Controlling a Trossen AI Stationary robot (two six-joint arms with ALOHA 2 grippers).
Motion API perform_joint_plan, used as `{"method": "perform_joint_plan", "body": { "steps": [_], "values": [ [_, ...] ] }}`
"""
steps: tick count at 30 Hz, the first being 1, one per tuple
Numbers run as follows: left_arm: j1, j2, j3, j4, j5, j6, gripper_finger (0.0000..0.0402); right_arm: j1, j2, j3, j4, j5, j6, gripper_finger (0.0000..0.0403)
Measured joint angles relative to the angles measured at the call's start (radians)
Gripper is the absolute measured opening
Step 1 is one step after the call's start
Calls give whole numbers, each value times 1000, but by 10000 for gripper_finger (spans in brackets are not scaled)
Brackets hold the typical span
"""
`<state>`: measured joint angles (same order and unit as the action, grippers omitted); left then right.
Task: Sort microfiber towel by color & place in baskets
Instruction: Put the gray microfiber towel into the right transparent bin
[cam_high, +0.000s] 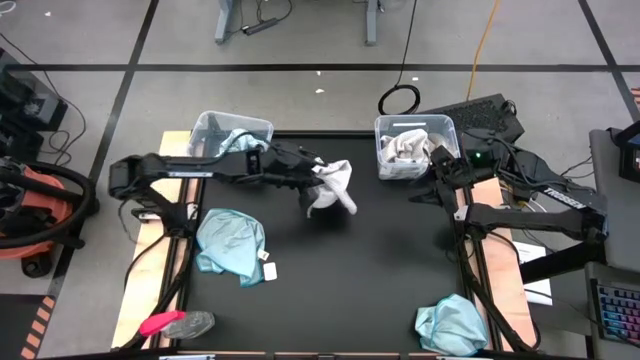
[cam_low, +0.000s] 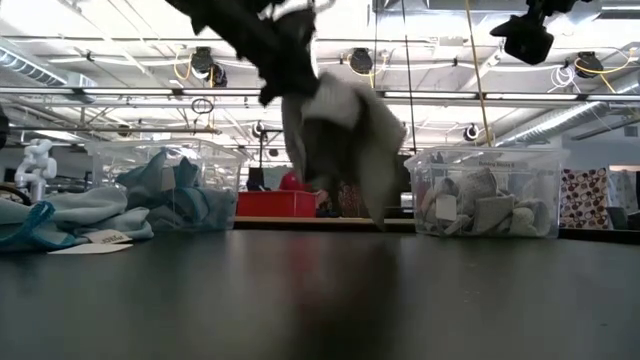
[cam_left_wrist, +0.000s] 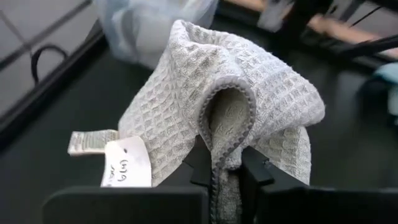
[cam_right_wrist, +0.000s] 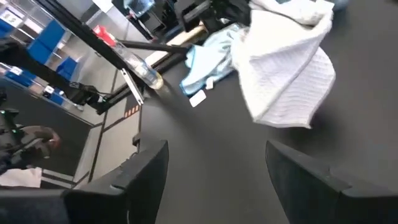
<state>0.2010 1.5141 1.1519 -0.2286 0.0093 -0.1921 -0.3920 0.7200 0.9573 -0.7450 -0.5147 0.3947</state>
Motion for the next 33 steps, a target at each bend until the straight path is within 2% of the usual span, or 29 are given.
{"method": "perform_joint_plan", "body": {
  "steps": [8,17,23,33],
  "values": [
    [-85,-152,0,0,0,26,27,59,1,0,166,48,54,260],
    [-159,-229,1,33,87,52,27,130,33,1,325,52,105,260],
    [-198,-241,1,159,197,69,27,178,76,1,390,52,119,260],
    [-211,-242,1,505,511,13,27,240,154,1,405,52,121,260]
  ]
}}
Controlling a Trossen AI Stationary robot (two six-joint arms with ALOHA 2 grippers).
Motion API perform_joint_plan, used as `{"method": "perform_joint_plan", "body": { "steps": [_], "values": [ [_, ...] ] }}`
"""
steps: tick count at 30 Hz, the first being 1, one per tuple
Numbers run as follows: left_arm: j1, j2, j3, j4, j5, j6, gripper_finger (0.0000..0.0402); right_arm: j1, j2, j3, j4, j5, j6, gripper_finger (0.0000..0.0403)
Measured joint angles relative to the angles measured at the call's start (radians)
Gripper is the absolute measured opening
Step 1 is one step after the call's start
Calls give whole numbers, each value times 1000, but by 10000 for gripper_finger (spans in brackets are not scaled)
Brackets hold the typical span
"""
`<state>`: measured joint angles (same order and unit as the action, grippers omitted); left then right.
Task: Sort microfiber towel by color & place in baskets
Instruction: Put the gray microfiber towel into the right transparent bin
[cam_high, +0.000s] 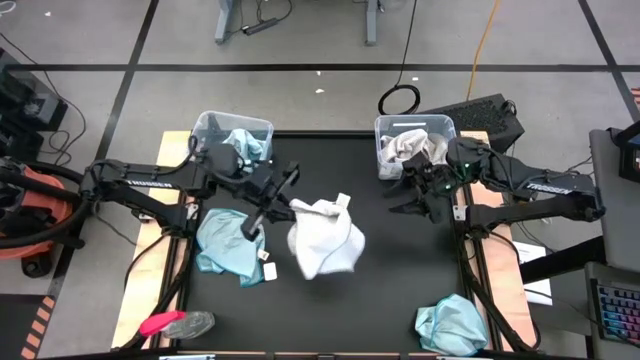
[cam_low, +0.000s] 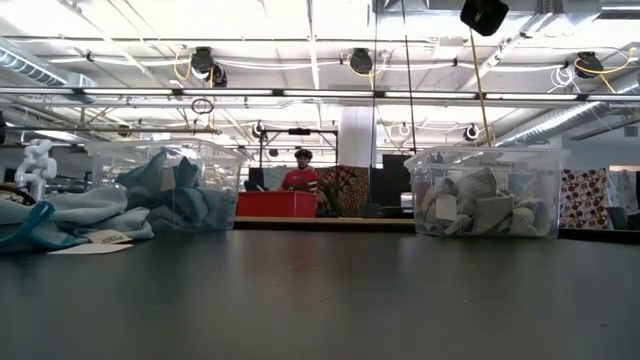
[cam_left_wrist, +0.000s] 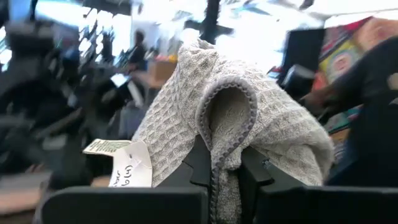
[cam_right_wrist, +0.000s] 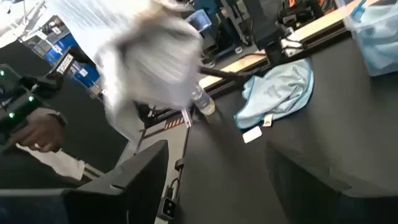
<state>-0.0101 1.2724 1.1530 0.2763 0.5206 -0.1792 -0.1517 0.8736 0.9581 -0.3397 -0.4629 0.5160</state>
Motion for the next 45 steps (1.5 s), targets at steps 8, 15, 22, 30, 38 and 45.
{"method": "perform_joint_plan", "body": {
  "steps": [8,15,22,30,38,45],
  "values": [
    [11,0,0,52,22,-32,27,44,32,0,94,2,-3,260],
    [31,0,0,-8,-7,-73,27,89,62,0,238,50,-7,263],
    [21,2,0,-205,-10,-101,27,131,96,0,262,52,-5,272],
    [31,1,0,-315,-155,-85,27,160,154,0,262,112,-63,273],
    [30,23,0,-341,-235,-76,27,161,201,0,313,178,-116,290],
    [29,68,0,-305,-247,-77,27,169,253,-1,395,210,-126,306]
  ]
}}
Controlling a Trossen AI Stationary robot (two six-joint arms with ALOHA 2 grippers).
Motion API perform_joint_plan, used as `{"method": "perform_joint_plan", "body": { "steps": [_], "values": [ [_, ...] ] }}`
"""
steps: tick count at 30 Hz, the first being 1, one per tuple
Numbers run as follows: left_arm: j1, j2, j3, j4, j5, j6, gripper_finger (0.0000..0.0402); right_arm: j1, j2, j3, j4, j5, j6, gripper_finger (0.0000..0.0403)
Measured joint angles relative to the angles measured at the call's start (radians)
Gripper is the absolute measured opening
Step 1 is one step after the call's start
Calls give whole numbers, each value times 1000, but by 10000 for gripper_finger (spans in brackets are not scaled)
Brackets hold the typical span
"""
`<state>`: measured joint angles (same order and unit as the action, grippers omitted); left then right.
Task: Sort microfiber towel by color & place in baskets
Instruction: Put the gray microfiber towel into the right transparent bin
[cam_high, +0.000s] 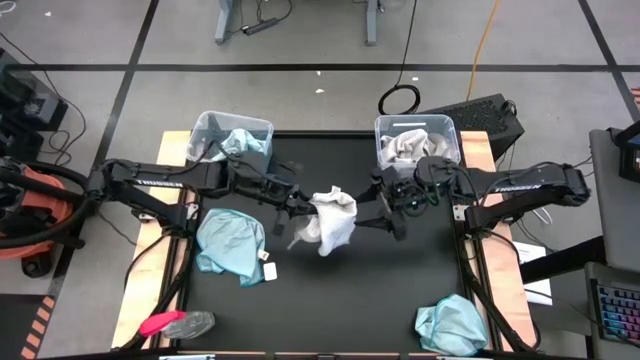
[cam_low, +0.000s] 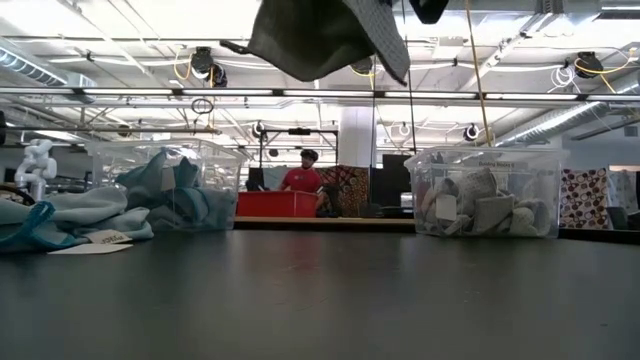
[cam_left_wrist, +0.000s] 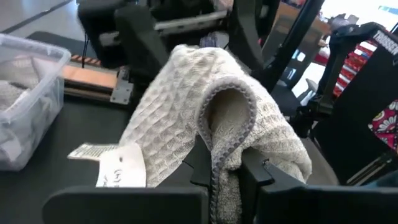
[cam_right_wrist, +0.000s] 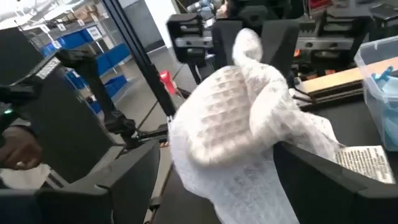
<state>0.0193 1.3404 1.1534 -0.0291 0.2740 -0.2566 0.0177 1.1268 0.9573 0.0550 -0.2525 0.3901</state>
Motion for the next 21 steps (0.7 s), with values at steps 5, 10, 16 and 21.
{"method": "perform_joint_plan", "body": {
  "steps": [5,10,16,21],
  "values": [
    [0,13,0,87,-3,0,27,0,33,0,7,63,-25,309],
    [-1,23,0,113,8,-1,27,0,56,0,59,79,-54,309],
    [-1,41,0,152,12,-3,27,0,87,0,106,70,-61,309],
    [-1,65,0,205,12,-19,27,0,122,0,122,64,-58,309]
  ]
}}
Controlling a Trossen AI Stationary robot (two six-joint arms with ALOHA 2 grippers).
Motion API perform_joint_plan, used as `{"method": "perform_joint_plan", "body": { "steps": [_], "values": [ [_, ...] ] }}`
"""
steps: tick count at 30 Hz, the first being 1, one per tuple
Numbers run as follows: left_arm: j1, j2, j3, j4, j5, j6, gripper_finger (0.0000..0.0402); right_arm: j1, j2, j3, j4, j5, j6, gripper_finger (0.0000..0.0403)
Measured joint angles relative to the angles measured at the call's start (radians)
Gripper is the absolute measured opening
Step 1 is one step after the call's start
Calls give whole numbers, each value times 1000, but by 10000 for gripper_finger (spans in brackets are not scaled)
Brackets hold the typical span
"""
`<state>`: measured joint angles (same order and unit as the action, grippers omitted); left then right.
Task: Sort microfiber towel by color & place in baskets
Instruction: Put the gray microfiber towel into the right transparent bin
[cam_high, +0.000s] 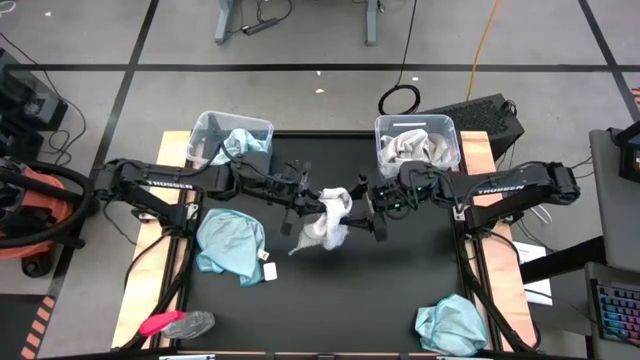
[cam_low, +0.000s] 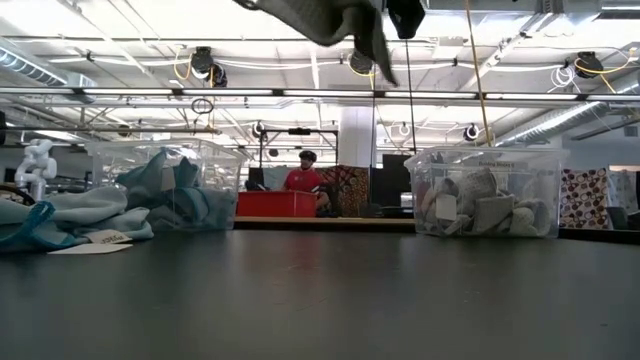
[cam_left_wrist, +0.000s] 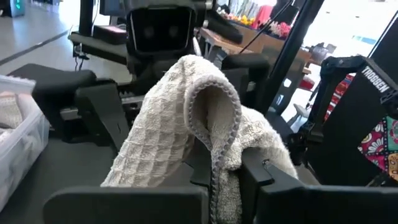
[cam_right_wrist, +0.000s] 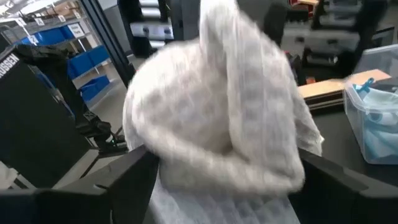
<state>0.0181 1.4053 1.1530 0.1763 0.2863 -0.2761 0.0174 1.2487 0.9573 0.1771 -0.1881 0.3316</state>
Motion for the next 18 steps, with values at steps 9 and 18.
{"method": "perform_joint_plan", "body": {
  "steps": [9,18],
  "values": [
    [0,43,0,30,1,-7,27,0,43,0,59,8,34,297],
    [7,44,0,43,0,-3,56,-2,53,0,61,7,35,185]
  ]
}}
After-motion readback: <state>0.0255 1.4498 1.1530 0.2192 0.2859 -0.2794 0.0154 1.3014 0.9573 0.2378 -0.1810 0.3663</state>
